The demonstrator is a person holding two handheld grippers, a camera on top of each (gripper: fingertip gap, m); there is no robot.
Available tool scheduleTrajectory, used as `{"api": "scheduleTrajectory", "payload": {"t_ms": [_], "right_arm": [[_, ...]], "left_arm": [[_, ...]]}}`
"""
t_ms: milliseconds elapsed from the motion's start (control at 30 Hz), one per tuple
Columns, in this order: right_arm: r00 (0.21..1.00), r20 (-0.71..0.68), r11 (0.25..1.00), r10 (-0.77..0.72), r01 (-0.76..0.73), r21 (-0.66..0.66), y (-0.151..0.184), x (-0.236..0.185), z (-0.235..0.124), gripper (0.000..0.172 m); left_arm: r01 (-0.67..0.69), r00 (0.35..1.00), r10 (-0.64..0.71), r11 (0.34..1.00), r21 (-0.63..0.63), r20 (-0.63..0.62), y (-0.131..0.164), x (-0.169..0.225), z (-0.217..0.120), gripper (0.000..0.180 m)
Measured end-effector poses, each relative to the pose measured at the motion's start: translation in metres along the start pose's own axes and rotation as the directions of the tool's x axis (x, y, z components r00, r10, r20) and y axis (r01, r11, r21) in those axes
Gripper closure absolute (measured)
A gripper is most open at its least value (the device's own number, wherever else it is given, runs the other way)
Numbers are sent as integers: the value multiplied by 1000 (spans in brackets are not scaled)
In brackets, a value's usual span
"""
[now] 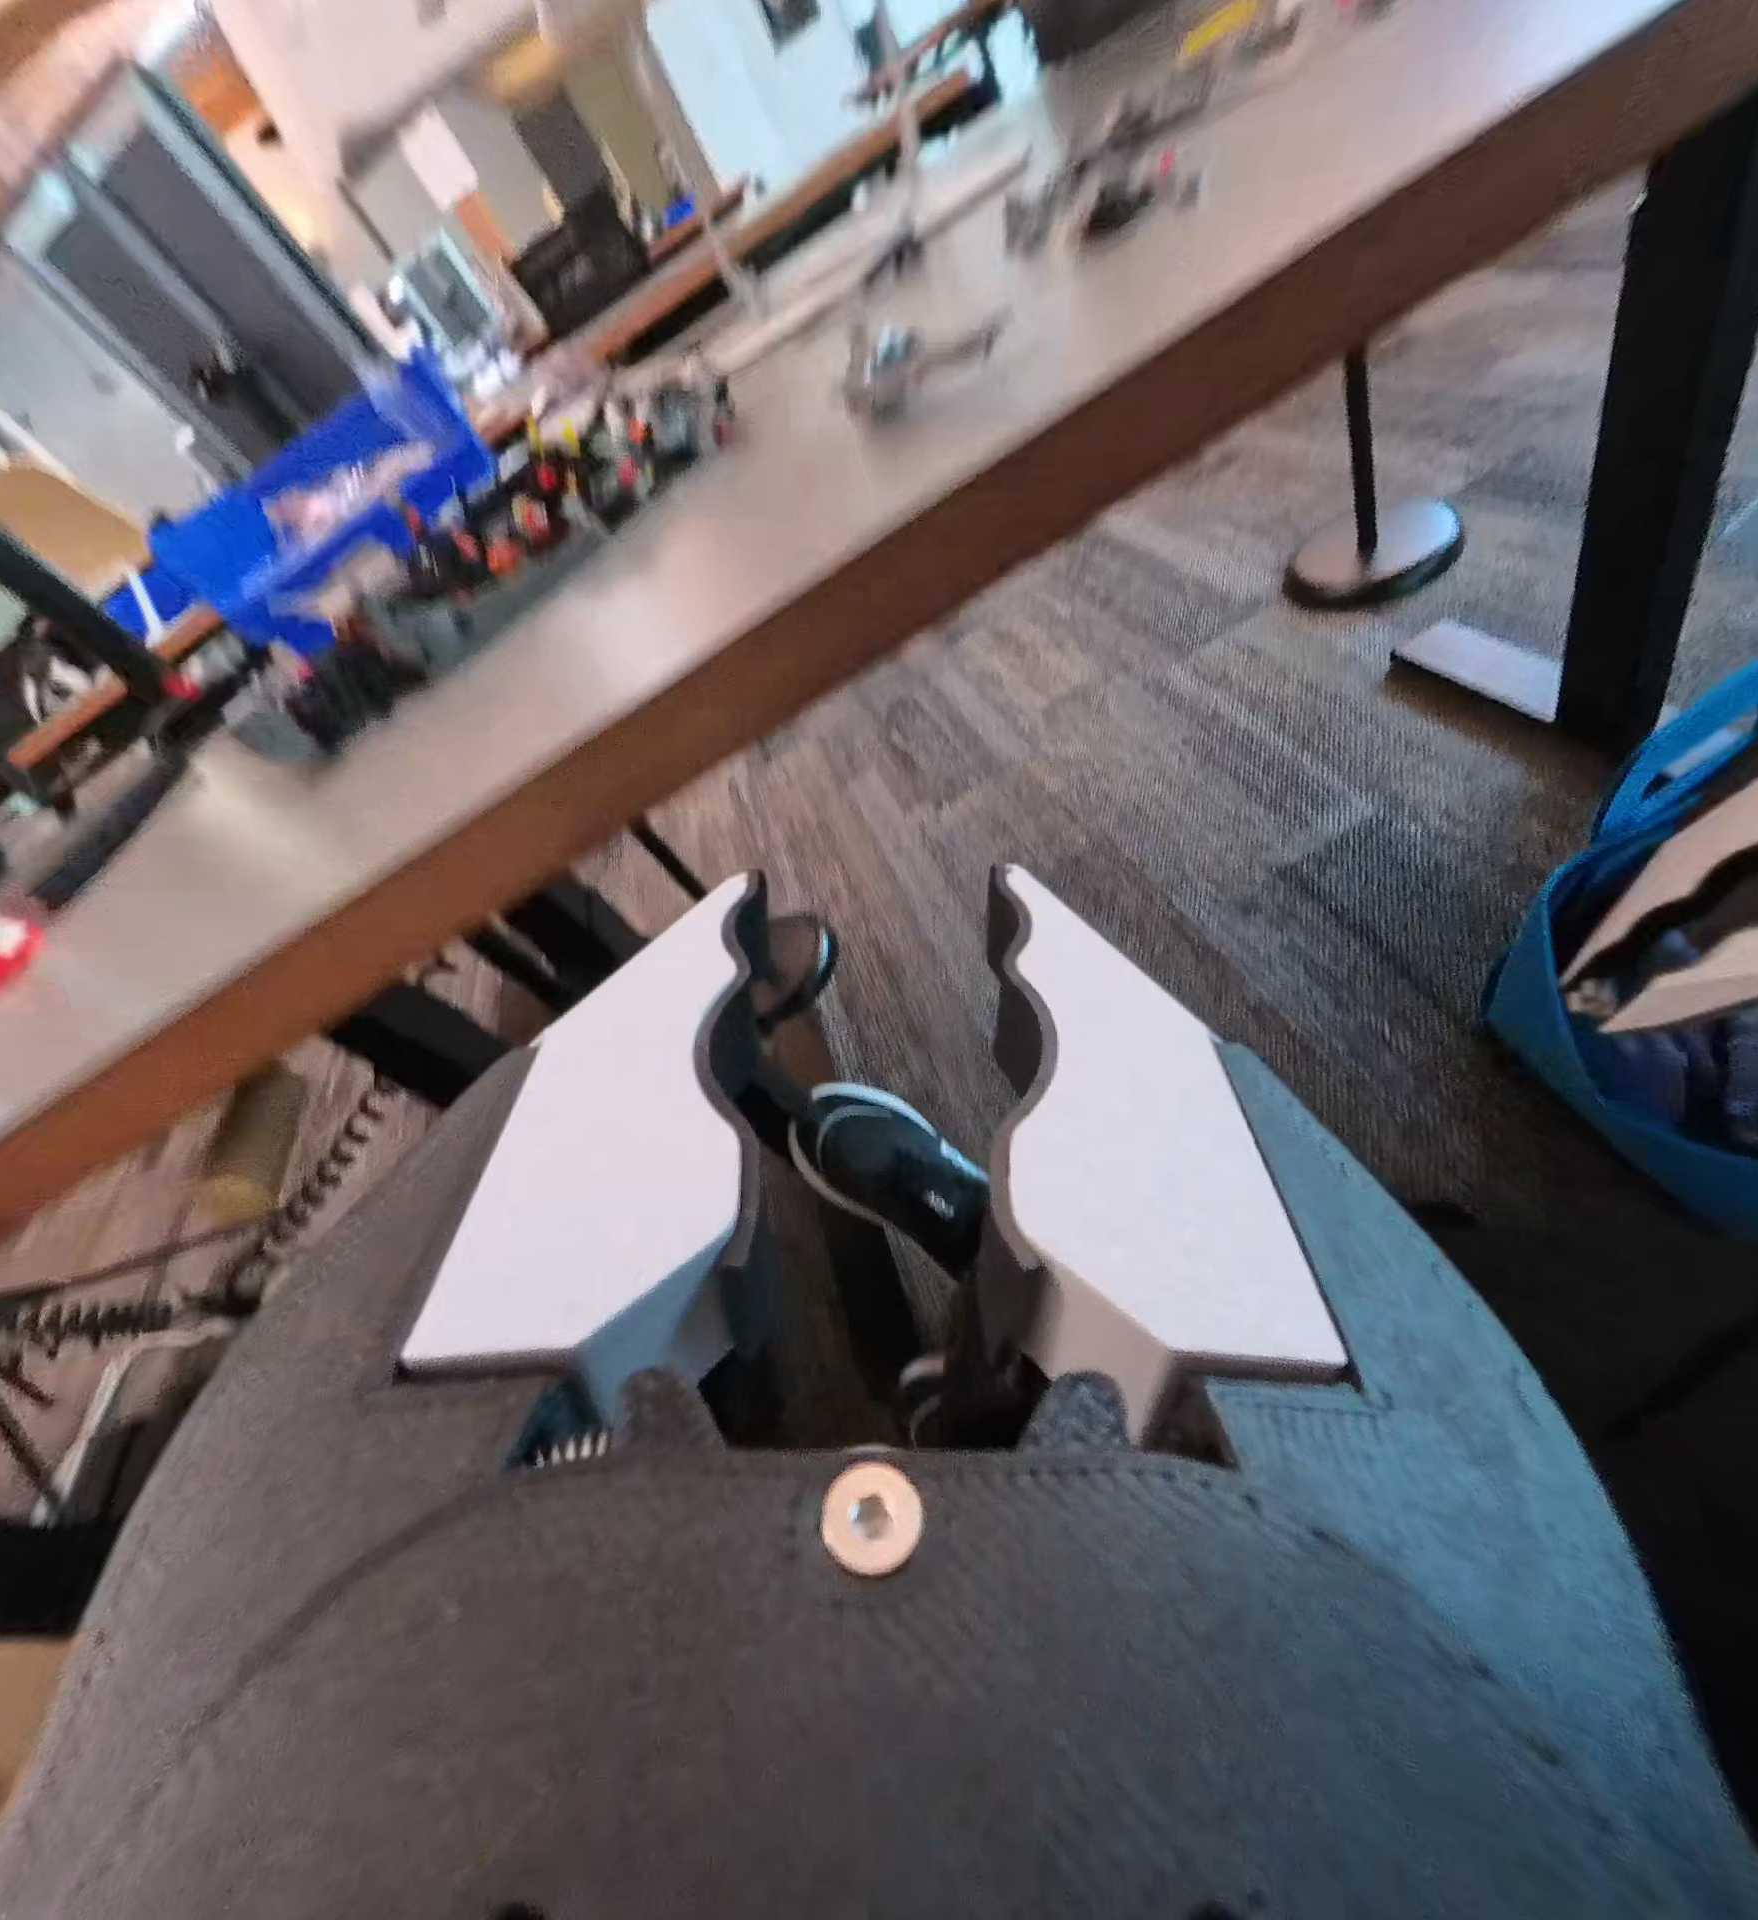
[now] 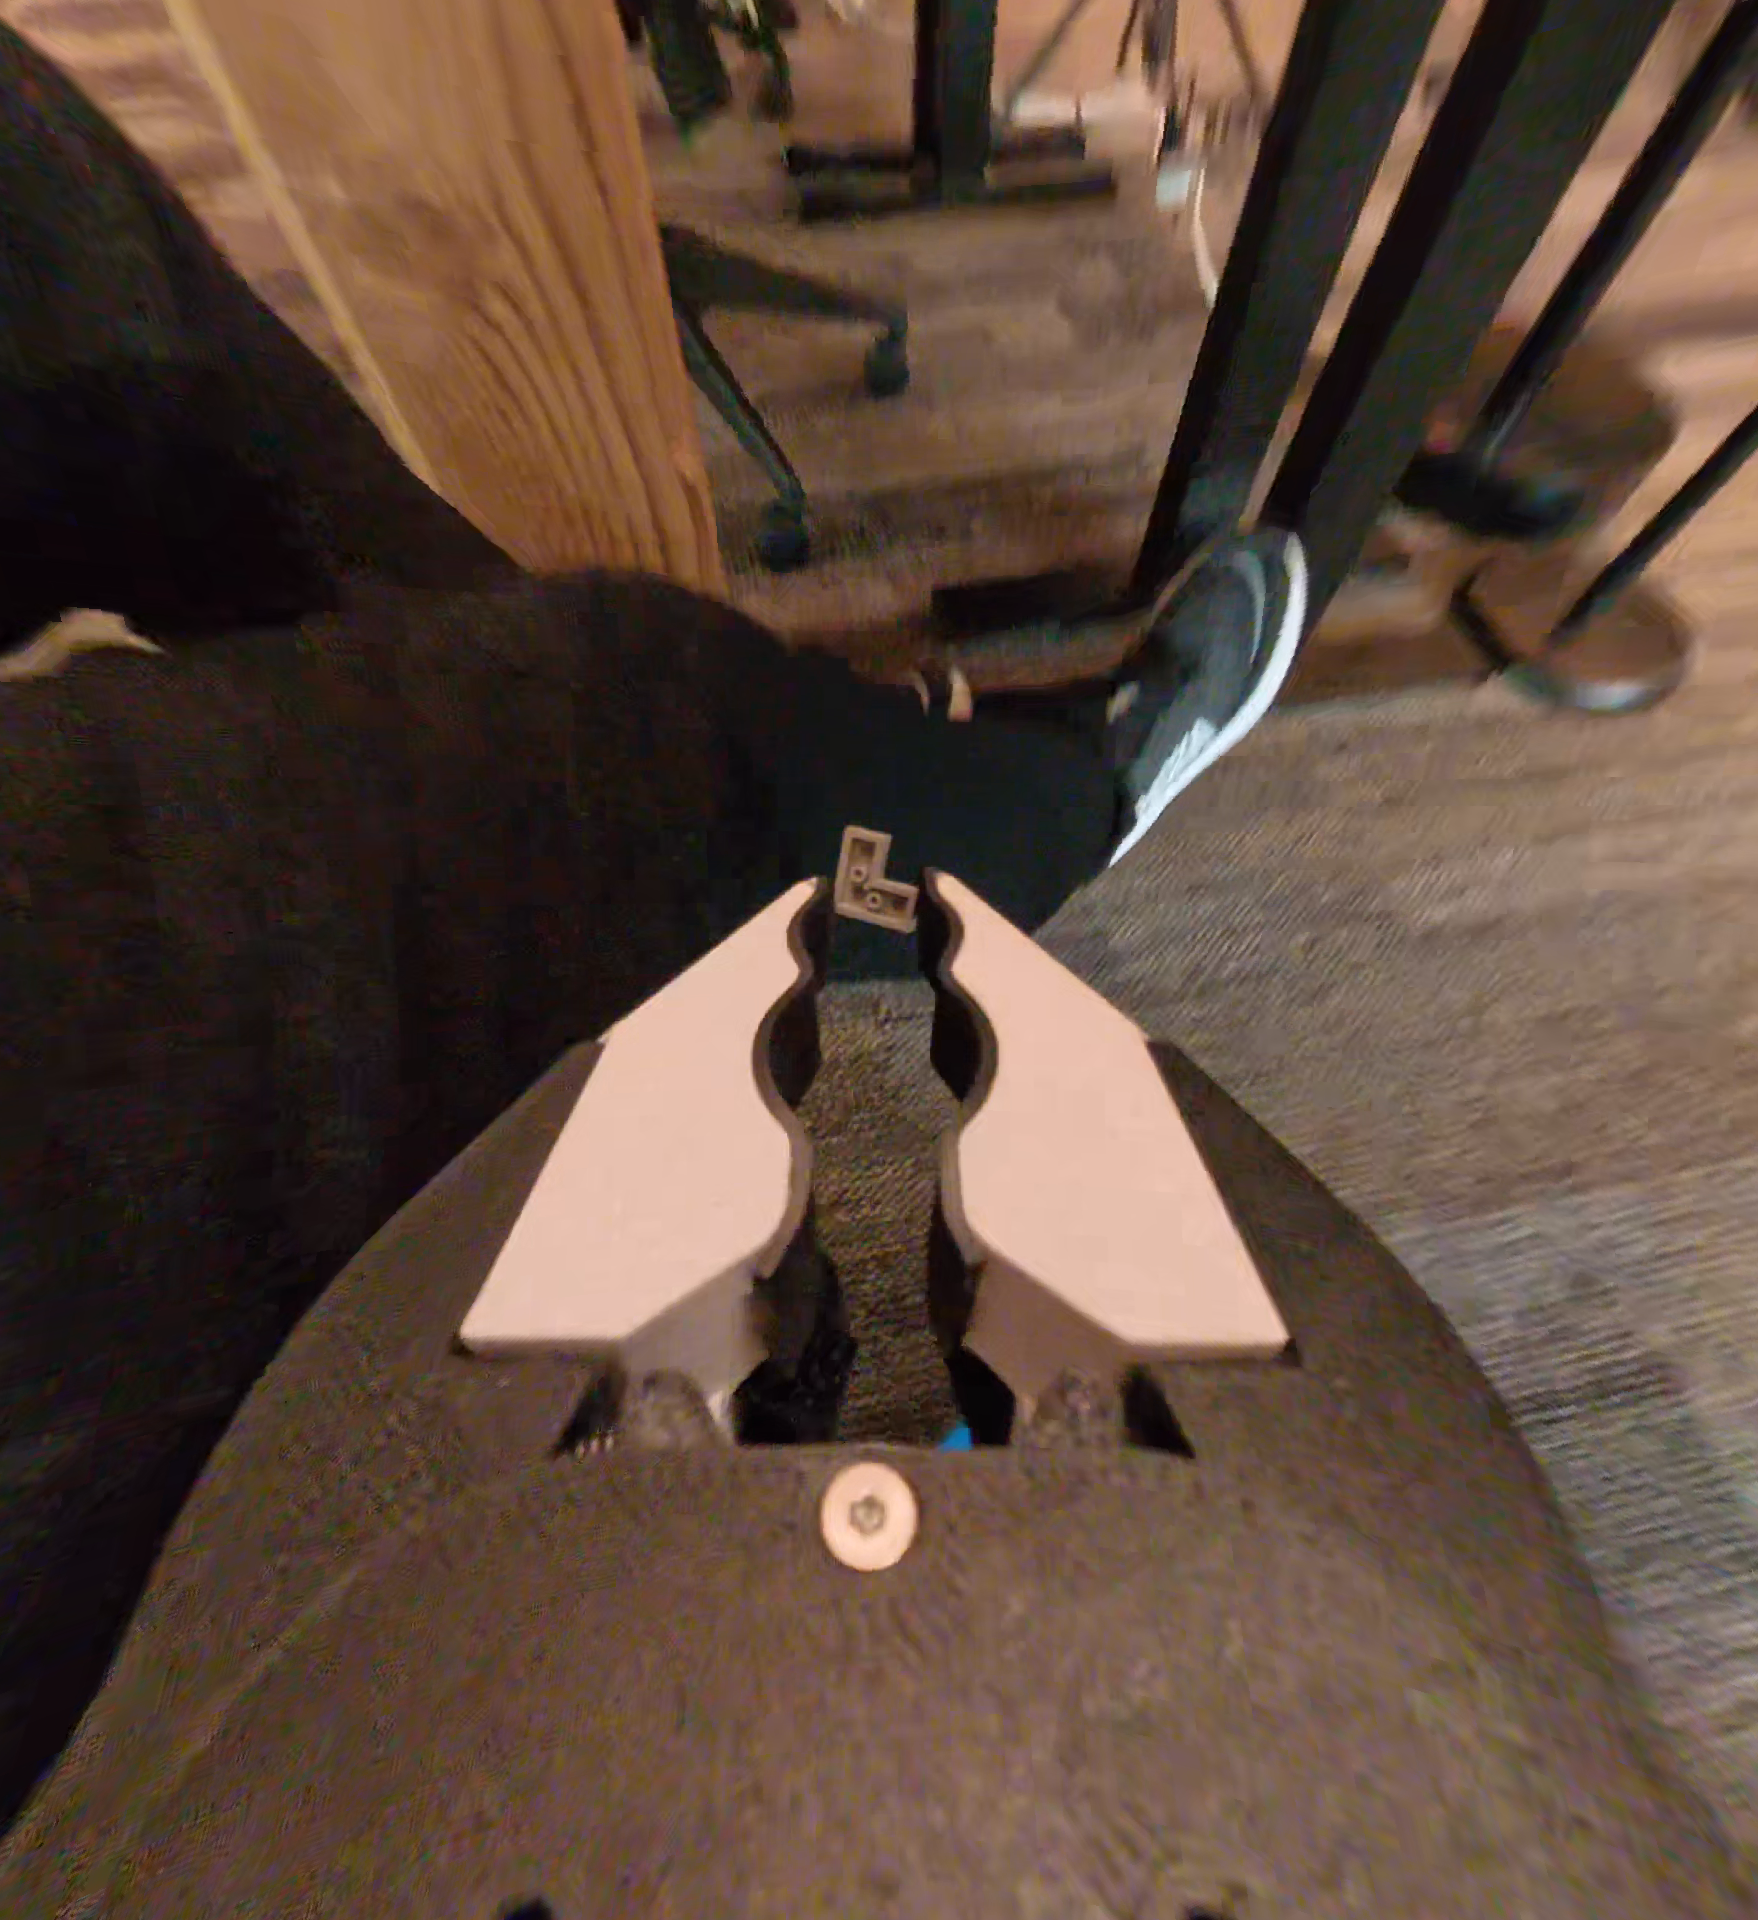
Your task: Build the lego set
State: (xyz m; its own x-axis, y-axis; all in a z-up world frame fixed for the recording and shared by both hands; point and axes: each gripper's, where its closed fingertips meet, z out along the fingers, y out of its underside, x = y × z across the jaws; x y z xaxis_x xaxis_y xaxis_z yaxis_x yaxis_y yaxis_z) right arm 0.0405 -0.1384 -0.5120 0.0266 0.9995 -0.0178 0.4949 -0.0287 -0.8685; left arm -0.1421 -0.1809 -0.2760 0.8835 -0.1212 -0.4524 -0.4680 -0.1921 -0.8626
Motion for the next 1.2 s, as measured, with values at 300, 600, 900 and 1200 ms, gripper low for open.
{"api": "scheduleTrajectory", "payload": {"t_ms": [300, 600, 900, 1200], "right_arm": [[922, -238, 889, -306, 366, 274, -247, 32, -154, 159], [816, -450, 825, -362, 505, 253, -358, 175, -183, 159], [570, -621, 706, -538, 707, 38, -368, 223, -177, 159], [338, -682, 583, -649, 796, -160, -385, 239, -173, 159]], "left_arm": [[-63, 976, 108, 972, 228, -188, -128, -3, 54, 139], [-1, 895, 147, 945, 328, -420, -185, -19, 159, 146], [247, 743, 27, 918, 311, -669, -262, -1, 203, 143], [142, 738, 131, 929, 343, -662, -283, 10, 240, 159]]}}
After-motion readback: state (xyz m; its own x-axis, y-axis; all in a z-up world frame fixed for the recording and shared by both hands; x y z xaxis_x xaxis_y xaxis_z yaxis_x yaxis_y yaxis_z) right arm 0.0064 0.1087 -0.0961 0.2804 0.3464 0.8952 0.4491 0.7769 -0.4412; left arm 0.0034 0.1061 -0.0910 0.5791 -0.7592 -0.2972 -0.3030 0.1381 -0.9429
